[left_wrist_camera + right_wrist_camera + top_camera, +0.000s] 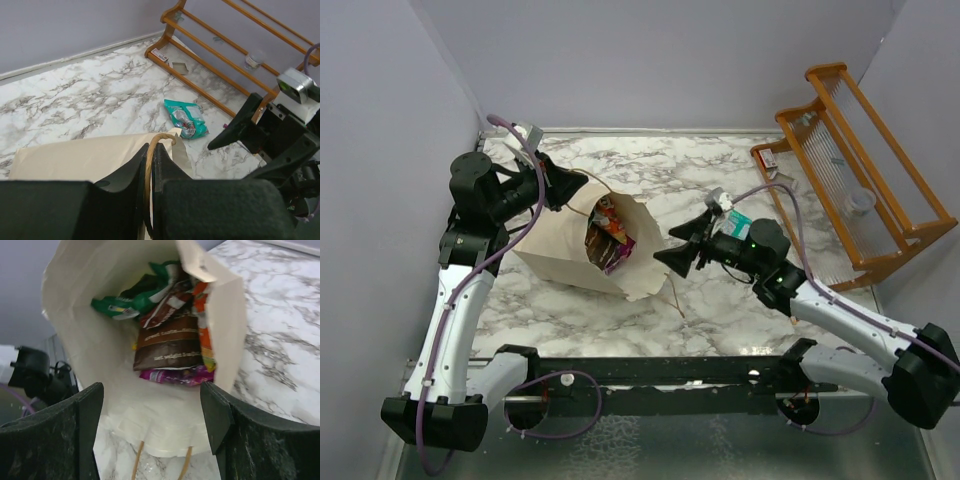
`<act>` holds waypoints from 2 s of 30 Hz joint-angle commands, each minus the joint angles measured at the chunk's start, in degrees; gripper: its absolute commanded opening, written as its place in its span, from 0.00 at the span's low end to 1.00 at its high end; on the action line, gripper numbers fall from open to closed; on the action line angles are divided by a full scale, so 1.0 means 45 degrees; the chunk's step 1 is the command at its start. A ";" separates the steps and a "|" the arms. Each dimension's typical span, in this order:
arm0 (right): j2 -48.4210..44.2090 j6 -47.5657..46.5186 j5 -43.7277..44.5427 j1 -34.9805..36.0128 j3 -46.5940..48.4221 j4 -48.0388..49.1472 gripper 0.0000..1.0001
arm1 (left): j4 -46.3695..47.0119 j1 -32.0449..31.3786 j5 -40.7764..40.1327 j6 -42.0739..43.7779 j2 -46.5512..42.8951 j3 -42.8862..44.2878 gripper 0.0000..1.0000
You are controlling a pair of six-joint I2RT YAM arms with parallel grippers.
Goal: Take the snacks out of the paper bag
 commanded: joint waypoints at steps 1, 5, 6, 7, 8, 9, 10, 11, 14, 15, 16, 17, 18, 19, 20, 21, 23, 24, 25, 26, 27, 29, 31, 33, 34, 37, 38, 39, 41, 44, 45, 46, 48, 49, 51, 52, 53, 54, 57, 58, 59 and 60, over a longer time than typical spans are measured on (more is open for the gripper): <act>0.1146 -0.1755 -0.0558 0.1890 0.1012 0.1507 0.77 | 0.0354 -0.0006 -0.0500 -0.0095 -0.0353 -0.0015 0.07; 0.2481 -0.3847 0.2474 0.3311 0.2006 0.1245 0.75 | 0.0307 -0.0015 -0.0597 -0.0309 -0.0287 0.0077 0.06; 0.2792 -0.4219 0.3055 0.3425 0.2094 0.1457 0.74 | 0.0279 -0.0006 -0.0604 -0.0278 -0.0300 0.0100 0.06; 0.3109 -0.4488 0.3366 0.3456 0.2145 0.1752 0.73 | 0.0234 -0.0014 -0.0702 -0.0243 -0.0294 0.0127 0.06; 0.3384 -0.4873 0.3425 0.3472 0.2161 0.2111 0.72 | 0.0158 -0.0015 -0.0786 -0.0204 -0.0291 0.0153 0.06; 0.3720 -0.5387 0.3361 0.3465 0.2126 0.2554 0.71 | 0.0104 -0.0006 -0.0852 -0.0197 -0.0300 0.0151 0.06; 0.4031 -0.5759 0.3317 0.3488 0.2129 0.3102 0.70 | 0.0076 -0.0014 -0.0863 -0.0184 -0.0311 0.0148 0.05; 0.4390 -0.6116 0.3314 0.3493 0.2166 0.3459 0.70 | 0.0092 -0.0015 -0.0855 -0.0180 -0.0320 0.0128 0.05; 0.5350 -0.7093 0.3547 0.3493 0.2505 0.4326 0.69 | 0.0146 -0.0015 -0.0834 -0.0220 -0.0357 0.0073 0.06; 0.5634 -0.7364 0.3543 0.3494 0.2609 0.4603 0.69 | 0.0159 -0.0015 -0.0836 -0.0226 -0.0362 0.0051 0.05; 0.5887 -0.7661 0.3479 0.3504 0.2756 0.4804 0.68 | 0.0153 -0.0015 -0.0810 -0.0236 -0.0367 0.0053 0.05; 0.6145 -0.7889 0.3375 0.3512 0.2916 0.4927 0.68 | 0.0123 -0.0011 -0.0787 -0.0247 -0.0373 0.0080 0.05; 0.6523 -0.8086 0.3416 0.3514 0.3073 0.5132 0.68 | 0.0090 -0.0005 -0.0779 -0.0214 -0.0369 0.0103 0.05; 0.6816 -0.8216 0.3556 0.3514 0.3207 0.5344 0.68 | 0.0052 -0.0002 -0.0764 -0.0176 -0.0383 0.0120 0.05; 0.7123 -0.8334 0.3756 0.3499 0.3365 0.5565 0.67 | 0.0006 -0.0014 -0.0784 -0.0118 -0.0392 0.0142 0.05; 0.7389 -0.8410 0.3915 0.3512 0.3495 0.5798 0.67 | -0.0037 -0.0015 -0.0803 -0.0088 -0.0415 0.0135 0.06; 0.7941 -0.8646 0.3992 0.3514 0.3853 0.6084 0.66 | -0.0038 -0.0014 -0.0805 -0.0080 -0.0440 0.0116 0.06; 0.8223 -0.8740 0.4038 0.3514 0.4056 0.6100 0.65 | -0.0023 -0.0014 -0.0786 -0.0084 -0.0455 0.0107 0.05; 0.8503 -0.8781 0.4148 0.3514 0.4292 0.6153 0.65 | -0.0006 -0.0015 -0.0762 -0.0077 -0.0467 0.0097 0.05; 0.8748 -0.8854 0.4282 0.3514 0.4463 0.6228 0.64 | -0.0007 -0.0015 -0.0752 -0.0076 -0.0483 0.0093 0.05; 0.8966 -0.8927 0.4394 0.3504 0.4614 0.6372 0.63 | -0.0004 -0.0030 -0.0738 -0.0090 -0.0492 0.0104 0.06; 0.9346 -0.9011 0.4728 0.3509 0.4814 0.6735 0.59 | -0.0032 -0.0045 -0.0718 -0.0101 -0.0514 0.0090 0.05; 0.9752 -0.9141 0.5011 0.3513 0.5138 0.6831 0.57 | -0.0091 -0.0069 -0.0734 -0.0085 -0.0517 0.0095 0.05; 1.0212 -0.9283 0.5272 0.3504 0.5521 0.6773 0.56 | -0.0087 -0.0093 -0.0784 -0.0038 -0.0549 0.0073 0.05; 1.0419 -0.9315 0.5399 0.3508 0.5656 0.6804 0.56 | -0.0083 -0.0111 -0.0803 -0.0039 -0.0559 0.0063 0.05; 1.0968 -0.9585 0.5670 0.3513 0.6015 0.6816 0.55 | -0.0165 -0.0150 -0.0868 0.0042 -0.0591 0.0082 0.05; 1.1114 -0.9604 0.5832 0.3514 0.6116 0.6806 0.54 | -0.0192 -0.0166 -0.0899 0.0056 -0.0564 0.0103 0.05; 1.1252 -0.9592 0.6001 0.3511 0.6180 0.6849 0.54 | -0.0213 -0.0191 -0.0910 0.0056 -0.0551 0.0116 0.05; 1.1497 -0.9619 0.6230 0.3509 0.6261 0.6940 0.53 | -0.0178 -0.0243 -0.0931 0.0066 -0.0537 0.0092 0.06; 1.1708 -0.9588 0.6467 0.3503 0.6244 0.6821 0.51 | -0.0273 -0.0288 -0.0960 0.0097 -0.0425 0.0228 0.05; 1.1726 -0.9546 0.6522 0.3510 0.6172 0.6880 0.49 | -0.0330 -0.0303 -0.0969 0.0124 -0.0385 0.0307 0.05; 1.1743 -0.9511 0.6527 0.3503 0.6082 0.6966 0.48 | -0.0342 -0.0325 -0.0997 0.0176 -0.0392 0.0358 0.05; 1.1830 -0.9497 0.6555 0.3506 0.5981 0.7172 0.44 | -0.0327 -0.0350 -0.1079 0.0185 -0.0407 0.0356 0.05; 1.1888 -0.9476 0.6594 0.3496 0.6019 0.7193 0.40 | -0.0332 -0.0348 -0.1111 0.0179 -0.0373 0.0384 0.05; 1.2059 -0.9472 0.6825 0.3513 0.6181 0.7186 0.32 | -0.0400 -0.0347 -0.1145 0.0114 -0.0308 0.0442 0.05; 1.2149 -0.9439 0.6987 0.3504 0.6291 0.7190 0.26 | -0.0395 -0.0347 -0.1132 0.0097 -0.0295 0.0426 0.05; 1.2243 -0.9447 0.7134 0.3493 0.6422 0.7158 0.24 | -0.0385 -0.0338 -0.1137 0.0124 -0.0327 0.0412 0.05; 1.2330 -0.9467 0.7238 0.3494 0.6550 0.7137 0.22 | -0.0371 -0.0346 -0.1170 0.0125 -0.0378 0.0384 0.05; 1.2237 -0.9112 0.7408 0.3504 0.6889 0.6567 0.05 | -0.0569 -0.0347 -0.1347 0.0151 -0.0393 0.0472 0.05; 1.2083 -0.8898 0.7363 0.3495 0.6877 0.6451 0.02 | -0.0631 -0.0347 -0.1357 0.0209 -0.0393 0.0484 0.05; 1.1898 -0.8674 0.7196 0.3494 0.6766 0.6441 0.01 | -0.0592 -0.0347 -0.1380 0.0211 -0.0450 0.0388 0.05; 1.1699 -0.8492 0.6980 0.3497 0.6608 0.6491 0.02 | -0.0500 -0.0347 -0.1449 0.0209 -0.0500 0.0263 0.05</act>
